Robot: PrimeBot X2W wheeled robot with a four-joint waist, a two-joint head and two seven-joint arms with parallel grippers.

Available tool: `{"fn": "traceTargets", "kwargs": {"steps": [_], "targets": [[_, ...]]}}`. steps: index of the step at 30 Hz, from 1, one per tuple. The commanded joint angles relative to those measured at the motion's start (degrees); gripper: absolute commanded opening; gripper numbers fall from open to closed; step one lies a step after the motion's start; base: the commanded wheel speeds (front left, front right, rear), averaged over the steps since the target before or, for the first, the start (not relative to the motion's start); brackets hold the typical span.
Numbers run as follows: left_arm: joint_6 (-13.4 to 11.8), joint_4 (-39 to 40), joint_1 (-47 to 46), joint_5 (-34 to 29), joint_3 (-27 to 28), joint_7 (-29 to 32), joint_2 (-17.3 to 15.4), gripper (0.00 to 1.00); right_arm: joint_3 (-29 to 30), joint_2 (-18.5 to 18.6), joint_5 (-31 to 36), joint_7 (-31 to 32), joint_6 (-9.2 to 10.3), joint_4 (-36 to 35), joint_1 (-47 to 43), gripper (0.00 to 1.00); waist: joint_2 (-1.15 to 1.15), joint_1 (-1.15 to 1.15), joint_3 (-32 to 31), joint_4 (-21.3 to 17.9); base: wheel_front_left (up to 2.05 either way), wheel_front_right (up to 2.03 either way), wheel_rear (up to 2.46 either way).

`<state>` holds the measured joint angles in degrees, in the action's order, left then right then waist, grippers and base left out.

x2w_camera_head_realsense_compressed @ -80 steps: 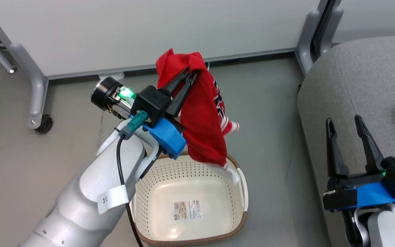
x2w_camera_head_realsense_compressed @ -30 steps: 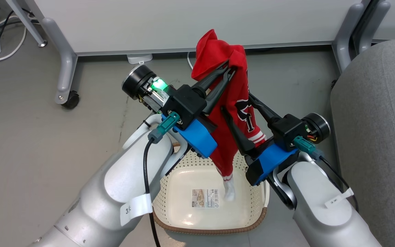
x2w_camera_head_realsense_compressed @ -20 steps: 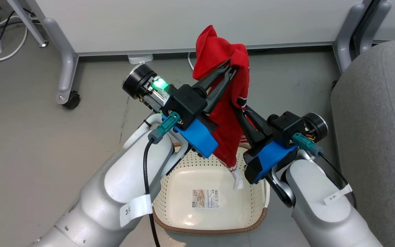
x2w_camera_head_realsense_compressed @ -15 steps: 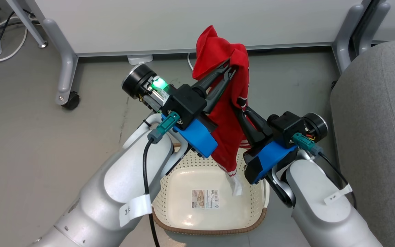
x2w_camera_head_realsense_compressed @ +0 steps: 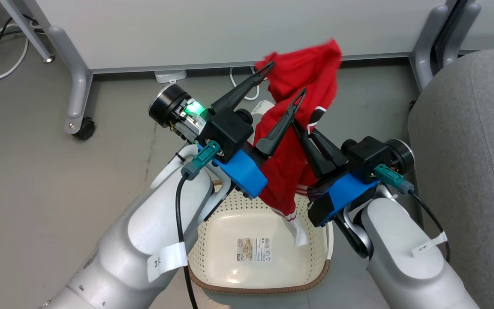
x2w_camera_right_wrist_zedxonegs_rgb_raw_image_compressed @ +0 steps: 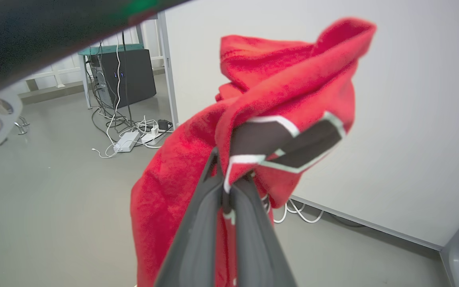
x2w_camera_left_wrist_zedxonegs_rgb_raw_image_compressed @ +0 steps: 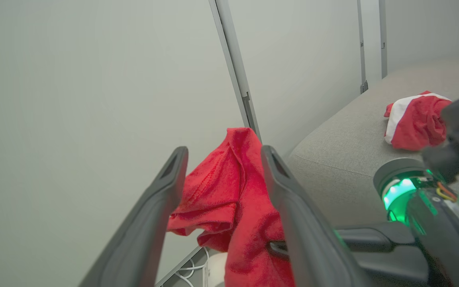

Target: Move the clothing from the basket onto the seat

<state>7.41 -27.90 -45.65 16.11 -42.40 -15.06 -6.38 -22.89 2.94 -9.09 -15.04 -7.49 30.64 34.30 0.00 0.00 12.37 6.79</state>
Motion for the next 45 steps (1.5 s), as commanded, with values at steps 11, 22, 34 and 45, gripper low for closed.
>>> {"fn": "traceTargets", "kwargs": {"steps": [11, 22, 34, 45], "targets": [[0.1, 0.23, 1.95, -0.67, 0.37, -0.16, -0.88, 1.0, 4.66, 0.0, 1.28, -0.22, -0.01, -4.66, -2.33, 0.0, 0.0, 0.0, 1.24, -3.44, 0.0, 0.0, 0.0], [0.1, 1.13, 4.39, -0.48, -0.1, -0.16, -0.93, 1.0, 11.19, 1.55, 2.14, -0.22, -0.01, -11.36, -5.94, 0.0, 0.0, 0.0, 3.33, -10.73, 0.0, 0.0, 0.0], [0.1, 1.64, 4.34, -0.26, -4.14, -0.16, -1.54, 1.0, 19.73, 2.54, 2.42, -0.22, -0.01, -17.78, -10.82, 0.0, 0.0, 0.0, 6.08, -18.86, 0.0, 0.0, 0.0], [0.1, 1.53, 4.28, 0.65, -7.2, -0.16, -1.89, 1.0, 25.93, 1.75, 2.82, -0.22, -0.01, -20.2, -15.93, 0.0, 0.0, 0.0, 6.68, -22.42, 0.0, 0.0, 0.0]]}}
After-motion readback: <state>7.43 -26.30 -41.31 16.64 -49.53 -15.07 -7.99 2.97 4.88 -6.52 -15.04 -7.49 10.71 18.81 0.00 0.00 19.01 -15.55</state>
